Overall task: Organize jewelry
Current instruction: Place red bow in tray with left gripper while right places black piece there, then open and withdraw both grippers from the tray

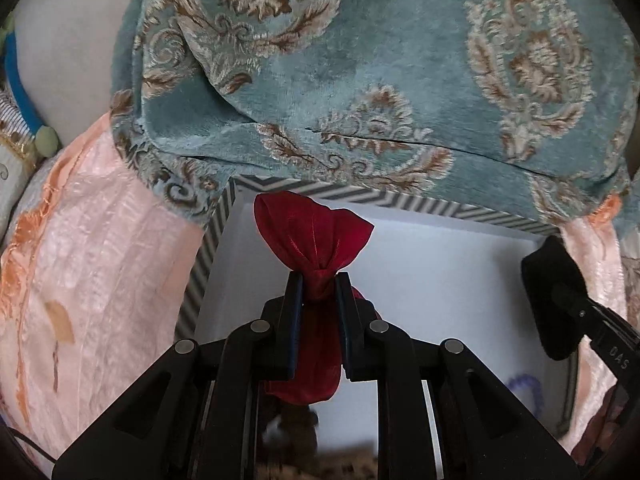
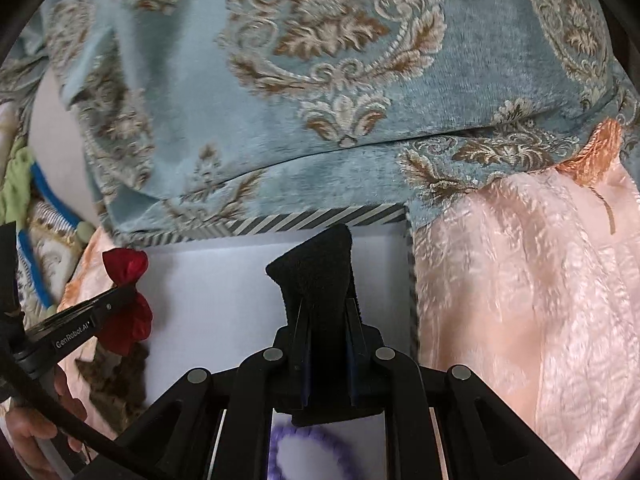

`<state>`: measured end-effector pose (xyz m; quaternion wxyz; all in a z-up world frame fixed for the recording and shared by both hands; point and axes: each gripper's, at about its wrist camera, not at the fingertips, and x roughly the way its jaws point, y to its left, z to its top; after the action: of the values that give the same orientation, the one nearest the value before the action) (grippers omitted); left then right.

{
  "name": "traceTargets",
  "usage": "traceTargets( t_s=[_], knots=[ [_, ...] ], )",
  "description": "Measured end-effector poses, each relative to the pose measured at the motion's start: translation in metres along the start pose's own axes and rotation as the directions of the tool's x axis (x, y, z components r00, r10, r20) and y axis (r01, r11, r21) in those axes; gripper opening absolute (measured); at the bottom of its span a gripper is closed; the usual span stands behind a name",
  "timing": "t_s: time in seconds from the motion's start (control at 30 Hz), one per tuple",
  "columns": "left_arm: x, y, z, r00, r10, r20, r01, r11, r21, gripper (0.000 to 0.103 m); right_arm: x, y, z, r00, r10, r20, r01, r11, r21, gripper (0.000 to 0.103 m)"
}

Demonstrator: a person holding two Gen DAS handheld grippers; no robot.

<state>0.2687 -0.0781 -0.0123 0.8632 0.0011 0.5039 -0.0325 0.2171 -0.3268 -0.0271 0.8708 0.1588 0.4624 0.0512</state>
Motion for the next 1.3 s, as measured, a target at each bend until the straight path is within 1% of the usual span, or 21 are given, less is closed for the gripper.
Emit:
traceTargets(
  t_s=[0.17, 0.3, 0.33, 0.37, 0.4, 0.43, 0.47, 0.53, 0.6, 0.67, 0.8, 1.0, 1.07, 1.13, 1.3],
  knots=[
    [0.026, 0.003, 0.009, 0.999, 0.028, -0.02, -0.028, 1.0, -0.004, 0.015, 0.02, -0.008, 0.01, 1.0, -0.025, -0.009, 0.025, 0.999, 0.035, 0.012],
    [0.039, 0.008, 0.013, 0.999, 0.035, -0.037, -0.036, 0.999, -0.021, 0.015, 0.032, -0.013, 0.011, 0.999, -0.013, -0.032, 0.015, 0.998, 0.059, 0.012],
    [0.04, 0.01, 0.014, 0.999, 0.035, -0.038, -0.036, 0.999, -0.028, 0.016, 0.032, -0.013, 0.01, 0.999, -0.016, -0.03, 0.018, 0.998, 0.056, 0.015],
    [0.041, 0.011, 0.014, 0.999, 0.034, -0.039, -0.035, 0.999, -0.032, 0.02, 0.031, -0.012, 0.01, 1.0, -0.012, -0.026, 0.013, 0.999, 0.048, 0.017],
    [0.041, 0.012, 0.014, 0.999, 0.03, -0.041, -0.032, 0.999, -0.036, 0.023, 0.03, -0.01, 0.01, 1.0, -0.005, -0.025, 0.006, 0.999, 0.043, 0.026],
    [0.041, 0.013, 0.013, 0.999, 0.028, -0.043, -0.029, 0.999, -0.04, 0.034, 0.026, -0.01, 0.01, 1.0, 0.012, -0.019, -0.011, 0.999, 0.04, 0.041],
    [0.041, 0.015, 0.014, 0.999, 0.025, -0.044, -0.027, 0.999, -0.047, 0.046, 0.023, -0.01, 0.009, 1.0, 0.02, -0.009, -0.019, 0.999, 0.042, 0.045],
    [0.038, 0.021, 0.013, 0.999, -0.003, -0.038, 0.0, 0.996, -0.089, 0.053, 0.015, -0.008, 0.008, 1.0, 0.02, 0.01, -0.021, 0.999, 0.044, 0.045],
    [0.03, 0.028, 0.01, 0.999, -0.02, -0.027, 0.017, 0.993, -0.119, 0.053, 0.007, -0.008, 0.005, 0.999, 0.037, 0.009, -0.037, 0.998, 0.043, 0.045],
    [0.021, 0.032, 0.008, 0.999, -0.03, -0.026, 0.027, 0.992, -0.123, 0.053, -0.003, -0.007, 0.0, 0.999, 0.043, 0.013, -0.044, 0.998, 0.041, 0.045],
    [-0.004, 0.03, 0.0, 1.0, -0.025, -0.011, 0.024, 0.995, -0.098, 0.053, -0.021, -0.001, -0.009, 0.999, 0.052, 0.011, -0.053, 0.998, 0.025, 0.046],
    [-0.049, 0.02, -0.031, 1.0, -0.018, 0.024, 0.019, 0.998, -0.057, 0.053, -0.054, 0.013, -0.033, 0.998, 0.059, 0.023, -0.058, 0.998, -0.023, 0.046],
    [-0.061, 0.017, -0.042, 0.999, -0.025, 0.03, 0.027, 0.998, -0.049, 0.053, -0.068, 0.019, -0.044, 0.998, 0.051, 0.033, -0.049, 0.998, -0.05, 0.05],
    [-0.077, 0.015, -0.056, 0.999, -0.023, 0.043, 0.025, 0.999, -0.036, 0.053, -0.078, 0.022, -0.052, 0.998, 0.05, 0.044, -0.047, 0.997, -0.063, 0.064],
    [-0.11, 0.008, -0.085, 0.997, -0.002, 0.083, 0.001, 1.0, 0.015, 0.053, -0.104, 0.032, -0.075, 0.996, 0.048, 0.072, -0.041, 0.995, -0.094, 0.065]
  ],
)
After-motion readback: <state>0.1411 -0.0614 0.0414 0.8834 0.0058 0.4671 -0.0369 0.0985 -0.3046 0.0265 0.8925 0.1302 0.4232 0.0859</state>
